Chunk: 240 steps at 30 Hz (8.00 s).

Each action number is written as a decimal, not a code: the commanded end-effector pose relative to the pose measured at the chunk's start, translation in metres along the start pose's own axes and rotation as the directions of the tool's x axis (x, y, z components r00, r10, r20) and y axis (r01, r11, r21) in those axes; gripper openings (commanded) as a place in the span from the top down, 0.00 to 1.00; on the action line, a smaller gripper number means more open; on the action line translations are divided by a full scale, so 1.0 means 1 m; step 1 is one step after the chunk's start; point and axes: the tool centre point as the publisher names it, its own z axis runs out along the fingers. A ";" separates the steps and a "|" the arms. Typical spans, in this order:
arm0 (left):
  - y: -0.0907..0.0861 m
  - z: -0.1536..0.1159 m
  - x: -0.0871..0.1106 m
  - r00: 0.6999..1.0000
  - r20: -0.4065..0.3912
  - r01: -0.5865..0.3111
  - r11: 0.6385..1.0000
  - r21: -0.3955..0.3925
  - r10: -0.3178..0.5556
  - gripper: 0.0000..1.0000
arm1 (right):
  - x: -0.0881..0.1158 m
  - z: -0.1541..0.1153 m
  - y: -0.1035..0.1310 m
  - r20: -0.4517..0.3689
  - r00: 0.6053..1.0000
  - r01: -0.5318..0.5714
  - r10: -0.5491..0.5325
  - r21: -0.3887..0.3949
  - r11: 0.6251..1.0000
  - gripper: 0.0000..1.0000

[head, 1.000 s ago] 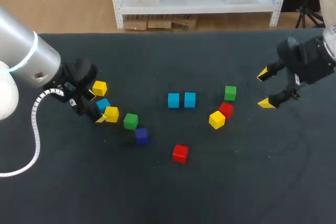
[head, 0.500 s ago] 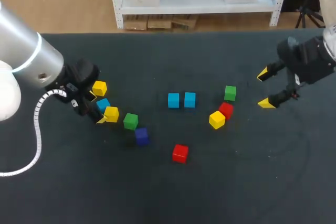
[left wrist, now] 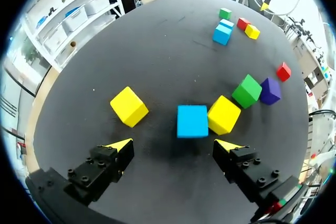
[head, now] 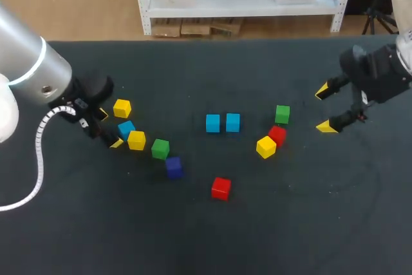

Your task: Place the blue cubes, place green cubes on the blue cubes, place the yellow cubes on the green cubes, then place the red cubes on the yellow cubes, and place purple cube on the red cubes.

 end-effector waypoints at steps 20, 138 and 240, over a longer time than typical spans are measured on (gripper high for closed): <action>-0.009 0.014 -0.017 1.000 0.004 -0.010 0.999 0.032 0.009 0.05 | 0.000 0.001 -0.001 0.003 1.000 0.001 -0.001 -0.001 1.000 0.00; -0.085 0.001 -0.123 0.877 0.118 -0.480 0.853 0.203 0.466 1.00 | 0.000 0.001 -0.001 0.003 1.000 0.001 -0.001 -0.001 1.000 0.00; -0.069 0.064 -0.146 0.862 0.098 -0.507 0.846 0.168 0.497 0.88 | 0.000 0.001 -0.001 0.003 1.000 0.001 -0.001 -0.001 1.000 0.00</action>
